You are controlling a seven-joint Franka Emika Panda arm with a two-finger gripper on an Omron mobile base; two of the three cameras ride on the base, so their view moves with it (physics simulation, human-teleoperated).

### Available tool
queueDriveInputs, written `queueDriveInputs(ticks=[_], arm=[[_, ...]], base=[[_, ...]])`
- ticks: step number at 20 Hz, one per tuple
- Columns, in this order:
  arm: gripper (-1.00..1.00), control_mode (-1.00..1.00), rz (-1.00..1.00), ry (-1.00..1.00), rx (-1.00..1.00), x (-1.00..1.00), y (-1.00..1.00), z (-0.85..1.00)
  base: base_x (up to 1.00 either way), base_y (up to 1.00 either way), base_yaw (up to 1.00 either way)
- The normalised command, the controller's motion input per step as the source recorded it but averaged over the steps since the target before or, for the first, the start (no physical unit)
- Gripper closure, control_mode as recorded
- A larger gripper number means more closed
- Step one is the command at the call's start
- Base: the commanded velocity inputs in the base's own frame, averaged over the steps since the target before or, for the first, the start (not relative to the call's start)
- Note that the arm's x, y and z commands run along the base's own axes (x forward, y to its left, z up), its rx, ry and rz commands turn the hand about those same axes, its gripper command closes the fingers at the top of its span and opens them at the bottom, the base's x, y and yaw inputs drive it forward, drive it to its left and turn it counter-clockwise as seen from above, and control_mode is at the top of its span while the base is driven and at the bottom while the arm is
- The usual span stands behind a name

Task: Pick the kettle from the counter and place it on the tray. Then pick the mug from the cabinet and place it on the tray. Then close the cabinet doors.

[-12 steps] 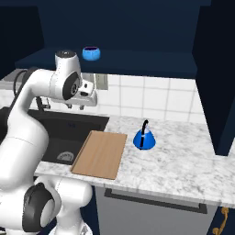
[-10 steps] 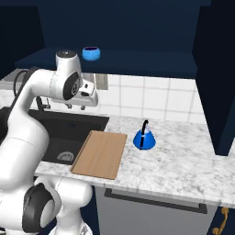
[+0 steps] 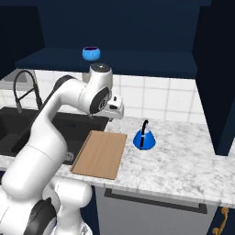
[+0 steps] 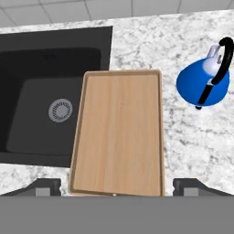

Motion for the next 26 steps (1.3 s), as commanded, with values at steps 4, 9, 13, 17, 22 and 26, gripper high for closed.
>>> queueDriveInputs(ticks=[4, 9, 13, 17, 22, 26], arm=[[-1.00, -1.00, -0.01, 0.00, 0.02, 0.01, -0.22, -0.10], [-1.00, -1.00, -0.04, 0.00, 0.00, 0.20, -0.41, -0.67], [-1.00, -1.00, -0.04, 0.00, 0.00, 0.51, -0.94, -1.00], [-1.00, -1.00, -0.04, 0.00, 0.00, 0.38, -0.71, -0.86], [-1.00, -1.00, 0.00, 0.00, 0.00, 0.01, -0.04, -0.02], [-1.00, -1.00, 0.00, 0.00, -0.01, 0.23, 0.00, 0.00]], base=[[0.00, 0.00, 0.00], [0.00, 0.00, 0.00], [0.00, 0.00, 0.00], [0.00, 0.00, 0.00], [0.00, 0.00, 0.00], [0.00, 0.00, 0.00]])
